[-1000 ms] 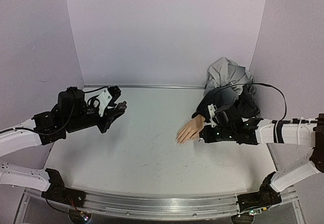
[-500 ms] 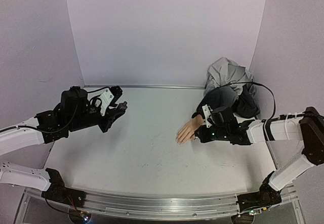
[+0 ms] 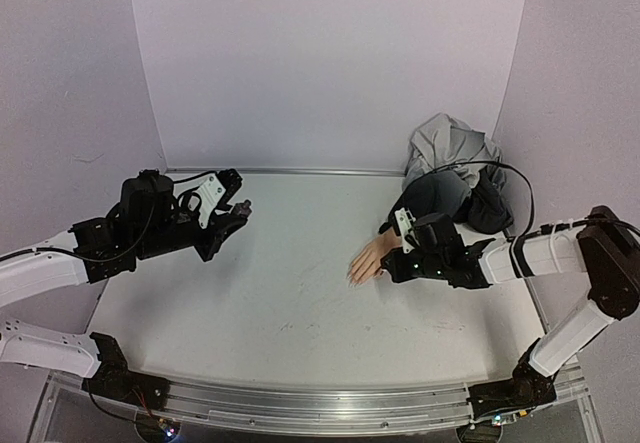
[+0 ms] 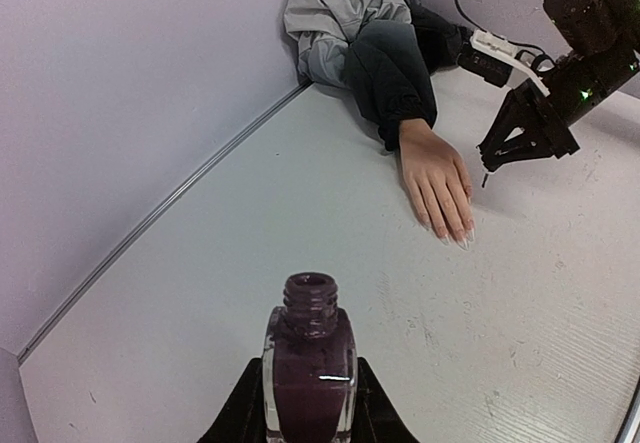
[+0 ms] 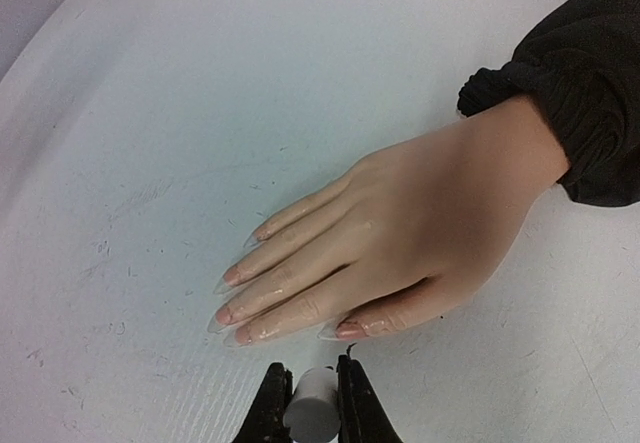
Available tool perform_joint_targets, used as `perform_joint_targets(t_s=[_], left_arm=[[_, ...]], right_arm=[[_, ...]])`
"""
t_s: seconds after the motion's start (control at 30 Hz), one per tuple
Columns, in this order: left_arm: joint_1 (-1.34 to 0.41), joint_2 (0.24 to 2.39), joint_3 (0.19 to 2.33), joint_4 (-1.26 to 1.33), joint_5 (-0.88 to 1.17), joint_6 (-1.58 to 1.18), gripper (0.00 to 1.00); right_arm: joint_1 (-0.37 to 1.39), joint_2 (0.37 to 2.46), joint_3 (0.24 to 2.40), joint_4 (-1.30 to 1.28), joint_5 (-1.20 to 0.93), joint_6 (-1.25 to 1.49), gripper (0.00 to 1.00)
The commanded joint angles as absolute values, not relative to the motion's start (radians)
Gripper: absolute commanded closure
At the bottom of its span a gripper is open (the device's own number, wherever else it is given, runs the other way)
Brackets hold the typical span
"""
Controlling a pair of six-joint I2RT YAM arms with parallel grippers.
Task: Paint the nails
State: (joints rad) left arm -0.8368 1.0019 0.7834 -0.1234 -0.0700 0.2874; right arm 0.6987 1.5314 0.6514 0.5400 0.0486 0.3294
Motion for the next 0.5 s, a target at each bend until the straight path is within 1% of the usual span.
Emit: perform_joint_targets(t_s=[0.0, 0.47], left_arm=[[-0.830, 0.996, 0.841, -0.080, -0.052, 0.278, 1.00], [-0.828, 0.996, 0.842, -0.080, -0.041, 0.274, 1.00]], right_arm=[[0.691, 1.555, 0.671, 0.584, 0.069, 0.309, 1.00], [0.690, 1.587, 0.686, 0.601, 0.083, 0.305, 1.00]])
